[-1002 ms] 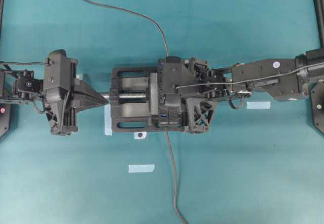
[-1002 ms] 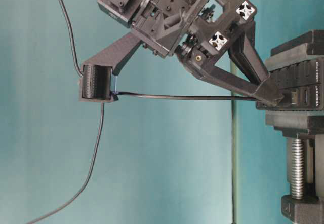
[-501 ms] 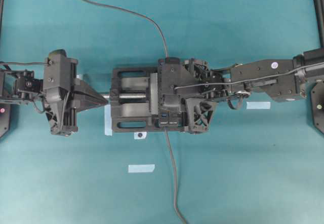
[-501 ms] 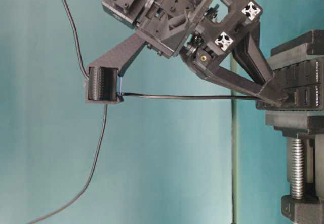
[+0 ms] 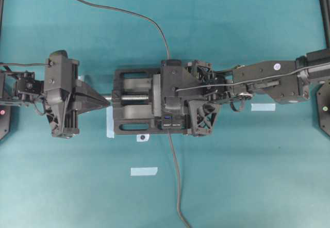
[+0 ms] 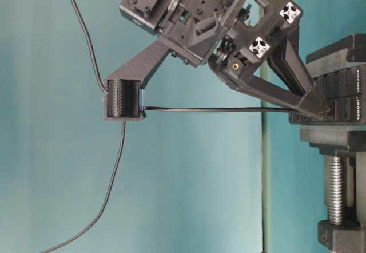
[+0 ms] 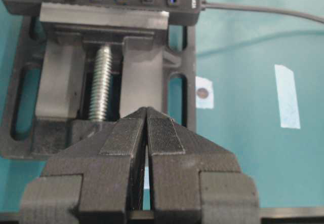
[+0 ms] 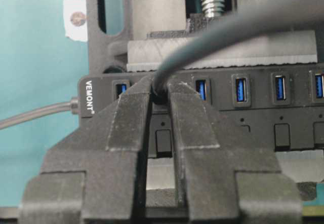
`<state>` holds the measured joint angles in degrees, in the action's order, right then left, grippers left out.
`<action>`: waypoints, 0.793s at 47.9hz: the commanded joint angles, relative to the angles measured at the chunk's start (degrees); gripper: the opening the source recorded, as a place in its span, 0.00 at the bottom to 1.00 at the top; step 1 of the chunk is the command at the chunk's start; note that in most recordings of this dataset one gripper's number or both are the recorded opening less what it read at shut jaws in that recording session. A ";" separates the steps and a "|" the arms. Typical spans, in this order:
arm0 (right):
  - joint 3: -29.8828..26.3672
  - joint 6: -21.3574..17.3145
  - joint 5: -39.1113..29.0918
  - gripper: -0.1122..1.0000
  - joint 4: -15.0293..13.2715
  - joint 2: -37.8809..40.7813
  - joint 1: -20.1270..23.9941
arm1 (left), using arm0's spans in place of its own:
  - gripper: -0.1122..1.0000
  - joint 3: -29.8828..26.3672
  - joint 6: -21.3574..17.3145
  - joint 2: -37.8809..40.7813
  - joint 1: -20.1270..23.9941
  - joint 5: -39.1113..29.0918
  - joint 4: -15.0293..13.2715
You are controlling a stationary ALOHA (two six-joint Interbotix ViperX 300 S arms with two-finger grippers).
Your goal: Insert the USB into the second port from the front of the fixed hub.
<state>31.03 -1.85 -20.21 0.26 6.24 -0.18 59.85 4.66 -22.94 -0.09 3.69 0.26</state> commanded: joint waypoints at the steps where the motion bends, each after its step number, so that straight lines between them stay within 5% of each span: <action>1: 0.35 -0.18 -1.14 0.16 0.18 0.70 0.35 | 0.10 -1.41 0.00 -0.18 0.00 0.53 0.09; 38: -2.02 -0.44 -3.52 0.21 0.09 -0.26 -0.09 | 0.10 -1.49 0.00 -0.09 0.00 0.53 0.09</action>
<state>29.53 -1.85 -22.76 0.18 6.42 -0.26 59.85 4.66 -22.76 -0.09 3.69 0.18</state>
